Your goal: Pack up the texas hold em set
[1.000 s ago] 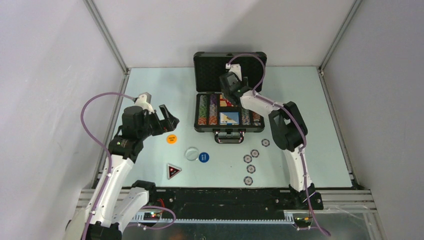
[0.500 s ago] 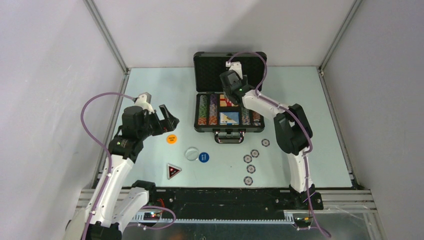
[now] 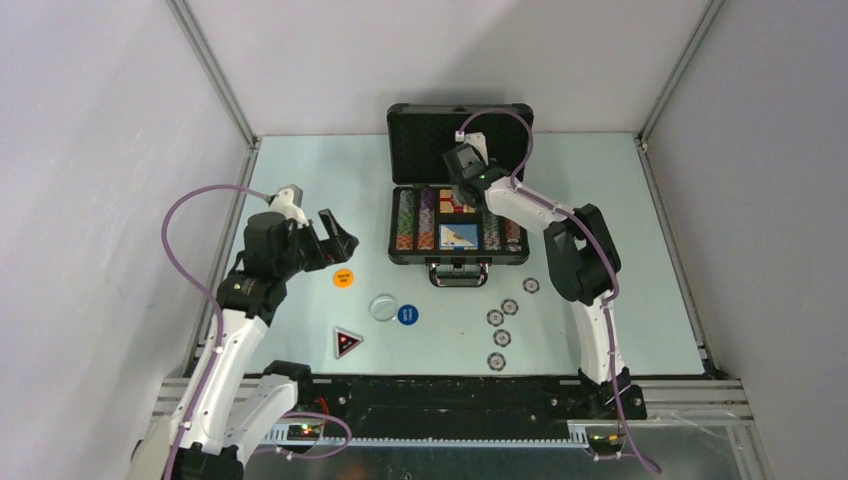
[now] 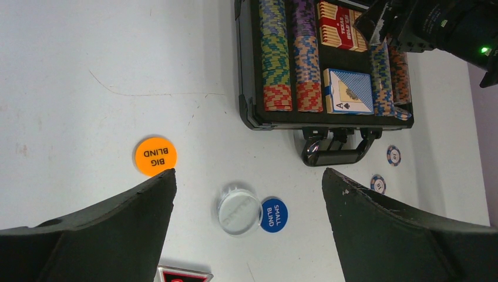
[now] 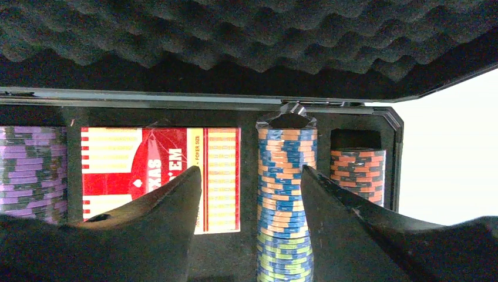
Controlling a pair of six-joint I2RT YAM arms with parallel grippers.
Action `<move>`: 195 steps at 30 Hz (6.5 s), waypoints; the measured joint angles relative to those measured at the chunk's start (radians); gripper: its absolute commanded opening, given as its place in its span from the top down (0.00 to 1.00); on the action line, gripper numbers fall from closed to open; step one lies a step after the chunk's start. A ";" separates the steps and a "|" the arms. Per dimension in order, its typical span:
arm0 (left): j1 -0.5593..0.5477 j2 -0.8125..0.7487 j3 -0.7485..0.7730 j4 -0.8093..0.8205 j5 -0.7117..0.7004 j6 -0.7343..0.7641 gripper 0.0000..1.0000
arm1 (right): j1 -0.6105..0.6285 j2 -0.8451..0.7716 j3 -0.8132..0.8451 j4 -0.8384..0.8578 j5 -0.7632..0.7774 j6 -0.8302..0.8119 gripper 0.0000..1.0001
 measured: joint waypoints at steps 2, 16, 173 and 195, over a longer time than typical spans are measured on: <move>0.000 0.000 0.000 0.001 0.000 0.000 0.02 | -0.001 0.000 0.002 -0.005 -0.001 0.000 0.30; 0.000 0.000 0.000 0.008 0.000 0.000 0.02 | 0.005 -0.040 -0.014 -0.025 0.003 -0.013 0.28; 0.021 -0.144 -0.016 -0.077 -0.353 0.035 0.02 | 0.570 -0.029 -0.179 -0.024 -0.262 0.136 0.51; 0.021 -0.133 -0.016 -0.077 -0.349 0.035 0.02 | 0.217 -0.177 -0.056 -0.112 -0.232 0.004 0.51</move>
